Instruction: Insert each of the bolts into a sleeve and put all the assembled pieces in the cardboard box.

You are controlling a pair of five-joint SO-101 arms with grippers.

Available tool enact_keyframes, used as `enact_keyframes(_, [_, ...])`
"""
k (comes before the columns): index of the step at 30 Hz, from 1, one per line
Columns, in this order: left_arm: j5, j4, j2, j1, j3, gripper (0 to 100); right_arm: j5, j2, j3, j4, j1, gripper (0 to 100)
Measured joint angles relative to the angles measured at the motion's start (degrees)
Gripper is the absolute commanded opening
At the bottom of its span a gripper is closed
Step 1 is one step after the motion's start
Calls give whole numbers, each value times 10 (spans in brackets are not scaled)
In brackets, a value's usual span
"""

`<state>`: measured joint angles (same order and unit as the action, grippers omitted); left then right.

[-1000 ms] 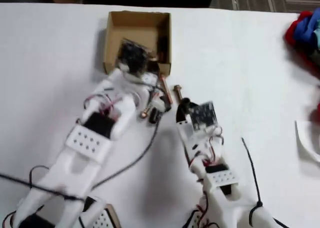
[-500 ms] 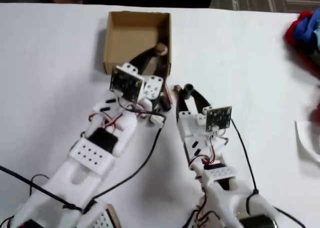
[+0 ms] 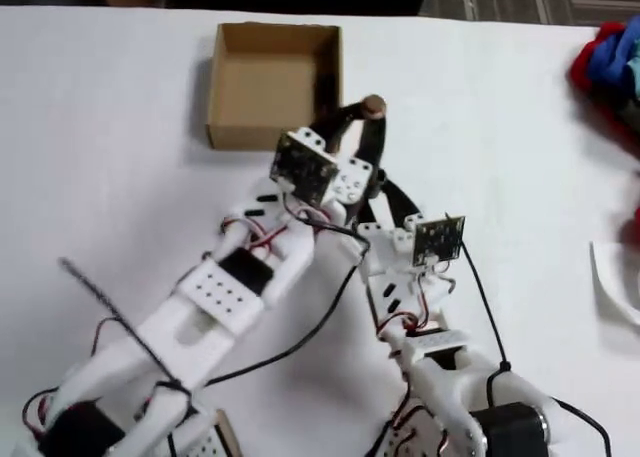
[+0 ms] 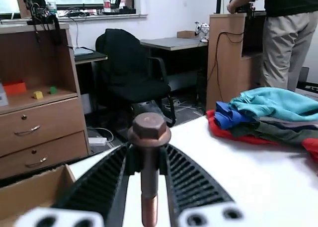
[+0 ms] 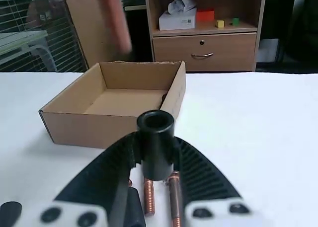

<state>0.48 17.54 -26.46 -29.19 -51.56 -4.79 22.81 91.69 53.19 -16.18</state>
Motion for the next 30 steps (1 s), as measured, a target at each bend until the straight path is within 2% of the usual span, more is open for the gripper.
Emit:
enact_keyframes(6, [71, 8, 74, -1, 7, 25, 0, 0, 0, 0, 1, 20])
enact_keyframes(19, [81, 7, 121, -1, 63, 25, 0, 0, 0, 2, 0, 20])
enact_keyframes(26, [82, -98, 55, -2, 66, 25, 0, 0, 0, 2, 0, 20])
enact_keyframes(30, [82, -109, 42, -2, 54, 25, 0, 0, 0, 2, 0, 20])
